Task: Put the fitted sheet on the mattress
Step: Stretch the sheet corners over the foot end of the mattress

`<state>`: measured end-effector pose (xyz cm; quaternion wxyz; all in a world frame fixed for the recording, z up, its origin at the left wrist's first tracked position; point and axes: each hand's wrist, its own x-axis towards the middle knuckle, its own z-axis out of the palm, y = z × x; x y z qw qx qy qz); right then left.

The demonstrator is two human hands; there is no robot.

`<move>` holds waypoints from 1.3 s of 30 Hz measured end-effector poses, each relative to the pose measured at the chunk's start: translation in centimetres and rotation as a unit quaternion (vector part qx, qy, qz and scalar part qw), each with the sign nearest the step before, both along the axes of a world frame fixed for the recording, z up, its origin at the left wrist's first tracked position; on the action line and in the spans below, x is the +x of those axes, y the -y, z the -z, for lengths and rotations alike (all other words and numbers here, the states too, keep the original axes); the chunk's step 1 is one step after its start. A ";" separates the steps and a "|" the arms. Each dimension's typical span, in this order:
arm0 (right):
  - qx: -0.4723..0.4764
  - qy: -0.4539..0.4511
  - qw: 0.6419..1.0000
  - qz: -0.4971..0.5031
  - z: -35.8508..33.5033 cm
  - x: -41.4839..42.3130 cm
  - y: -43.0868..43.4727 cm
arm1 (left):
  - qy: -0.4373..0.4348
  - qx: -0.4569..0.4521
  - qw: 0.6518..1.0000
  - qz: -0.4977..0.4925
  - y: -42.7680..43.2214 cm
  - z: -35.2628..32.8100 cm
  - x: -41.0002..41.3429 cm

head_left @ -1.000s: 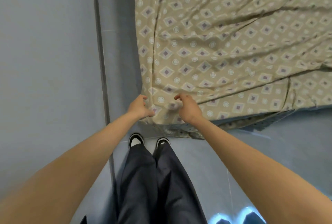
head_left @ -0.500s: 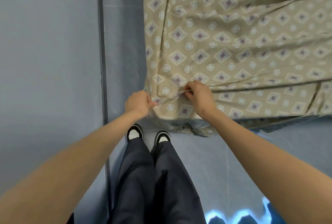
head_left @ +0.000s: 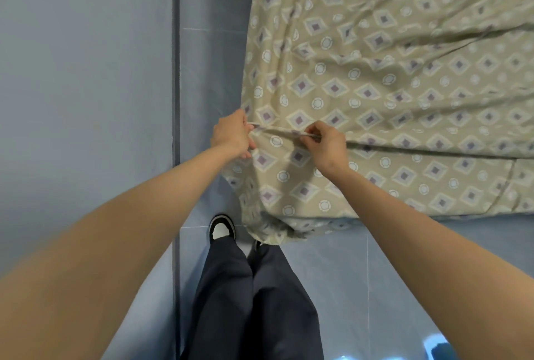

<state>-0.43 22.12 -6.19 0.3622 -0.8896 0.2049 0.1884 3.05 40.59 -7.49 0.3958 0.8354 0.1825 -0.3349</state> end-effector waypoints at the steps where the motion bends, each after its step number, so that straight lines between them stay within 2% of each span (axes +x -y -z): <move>1: 0.002 -0.004 1.000 0.006 0.2 0.2 -0.1 | 0.005 -0.005 1.000 -0.004 0.0 0.0 0.4; 8: 0.007 0.043 0.998 -0.051 1.1 -1.4 -0.9 | -0.012 -0.058 0.998 -0.010 -0.7 0.9 -0.7; 12: 0.010 0.080 0.993 -0.082 1.0 -3.5 -1.3 | -0.012 -0.039 0.999 -0.023 -1.2 0.7 -3.1; 14: -0.008 0.082 0.994 -0.078 0.5 -4.8 -1.2 | -0.039 -0.030 0.999 -0.016 -1.1 0.6 -4.8; 20: -0.055 -0.007 0.994 -0.093 -0.5 -8.6 0.6 | -0.123 -0.043 0.991 0.042 0.9 0.6 -8.4; 27: -0.086 -0.033 0.978 -0.185 0.3 -6.0 1.0 | -0.048 -0.002 0.999 -0.020 1.3 2.0 -10.0; 29: -0.096 -0.049 0.972 -0.210 0.8 -4.2 0.1 | -0.045 -0.006 0.999 -0.010 1.0 2.5 -10.2; 32: -0.098 -0.065 0.975 -0.191 1.8 -2.1 -0.8 | -0.041 -0.003 0.999 0.028 0.8 2.7 -10.1; 35: -0.108 -0.044 0.980 -0.160 2.5 -1.1 -0.8 | -0.011 0.009 0.998 0.057 0.6 2.5 -10.0; 39: -0.012 0.019 0.999 -0.032 1.9 0.1 -1.1 | 0.008 0.002 1.000 0.009 0.5 2.2 -8.3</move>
